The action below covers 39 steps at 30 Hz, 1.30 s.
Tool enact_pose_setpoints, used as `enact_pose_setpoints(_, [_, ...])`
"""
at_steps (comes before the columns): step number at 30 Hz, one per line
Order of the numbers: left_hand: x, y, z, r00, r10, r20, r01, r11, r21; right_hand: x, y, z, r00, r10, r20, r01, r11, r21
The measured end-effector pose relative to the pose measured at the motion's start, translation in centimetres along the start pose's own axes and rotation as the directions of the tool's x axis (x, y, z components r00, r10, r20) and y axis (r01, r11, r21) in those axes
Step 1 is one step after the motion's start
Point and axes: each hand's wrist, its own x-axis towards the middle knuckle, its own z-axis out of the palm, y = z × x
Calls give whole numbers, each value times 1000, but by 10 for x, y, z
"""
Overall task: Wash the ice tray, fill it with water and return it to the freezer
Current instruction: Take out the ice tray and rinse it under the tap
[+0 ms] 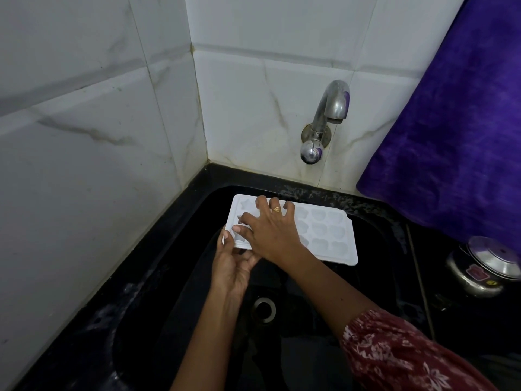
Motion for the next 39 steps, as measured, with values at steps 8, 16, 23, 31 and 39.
enact_pose_setpoints(8, [-2, 4, 1, 999, 33, -23, -32, 999, 43, -2, -6, 3, 999, 36, 7, -37, 997, 63])
enact_pose_setpoints(16, [-2, 4, -5, 1000, 22, 1, -22, 999, 26, -12, -4, -2, 998, 37, 49, -44, 991, 130])
enact_pose_setpoints(23, [0, 7, -13, 998, 8, -67, -8, 1000, -2, -57, 16, -13, 950, 288, -118, -256, 939, 228])
enact_pose_setpoints(31, [2, 15, -21, 995, 22, -94, -22, 1000, 2, -108, 59, -13, 855, 506, -109, -475, 851, 224])
enact_pose_setpoints(39, [0, 12, -20, 996, 11, -89, -10, 1000, 17, -118, 63, -6, 865, 501, -21, -488, 852, 191])
